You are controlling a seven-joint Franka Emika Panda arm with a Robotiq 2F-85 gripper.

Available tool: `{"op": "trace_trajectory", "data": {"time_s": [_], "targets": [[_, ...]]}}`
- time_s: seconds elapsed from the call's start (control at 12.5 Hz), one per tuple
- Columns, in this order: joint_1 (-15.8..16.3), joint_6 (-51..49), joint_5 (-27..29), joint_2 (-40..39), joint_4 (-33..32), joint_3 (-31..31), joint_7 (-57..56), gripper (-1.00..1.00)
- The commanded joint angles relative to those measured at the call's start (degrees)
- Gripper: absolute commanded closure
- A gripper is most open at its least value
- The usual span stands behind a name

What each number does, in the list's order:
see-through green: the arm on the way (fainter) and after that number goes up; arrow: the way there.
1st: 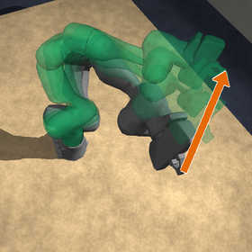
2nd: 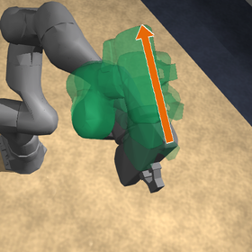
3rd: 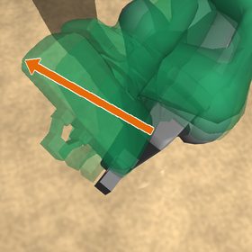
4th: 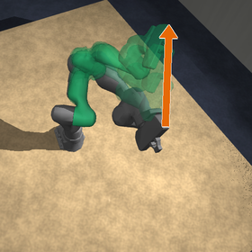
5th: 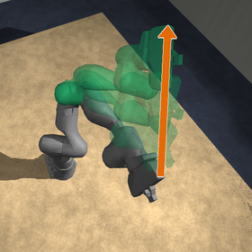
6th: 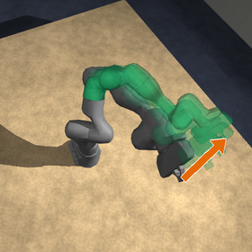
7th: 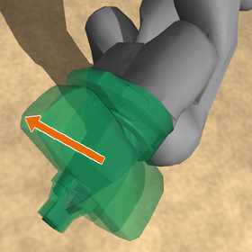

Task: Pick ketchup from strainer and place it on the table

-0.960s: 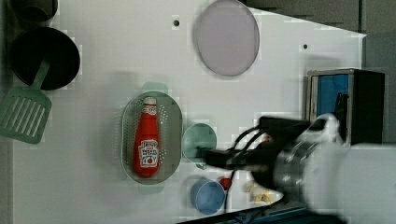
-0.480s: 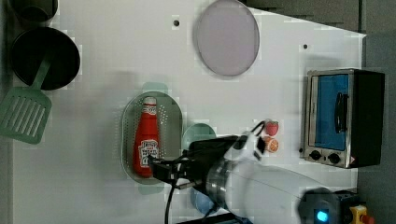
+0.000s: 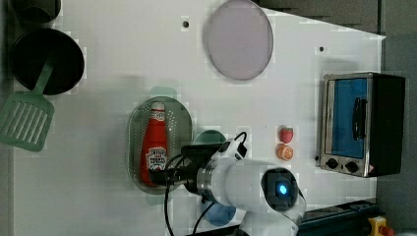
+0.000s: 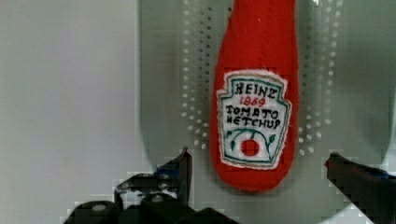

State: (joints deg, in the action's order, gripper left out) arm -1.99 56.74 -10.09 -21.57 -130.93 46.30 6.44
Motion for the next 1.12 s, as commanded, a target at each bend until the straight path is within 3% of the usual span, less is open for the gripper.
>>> {"op": "trace_trajectory", "data": {"time_s": [0.08, 0.64, 0.72, 0.96, 1.12], "targets": [[-0.46, 1.48, -4.85, -2.74, 1.36, -0.29, 7.97, -1.00], [3.30, 5.24, -16.19, -12.21, 5.14, -5.78, 13.85, -1.00], [4.23, 5.23, -16.68, -13.27, 5.98, -6.48, 14.54, -0.91], [5.79, 5.45, -16.67, -14.47, 7.05, -7.83, 14.58, -0.21], [5.53, 5.37, -16.54, -13.13, 6.93, -7.47, 14.57, -0.21]]}}
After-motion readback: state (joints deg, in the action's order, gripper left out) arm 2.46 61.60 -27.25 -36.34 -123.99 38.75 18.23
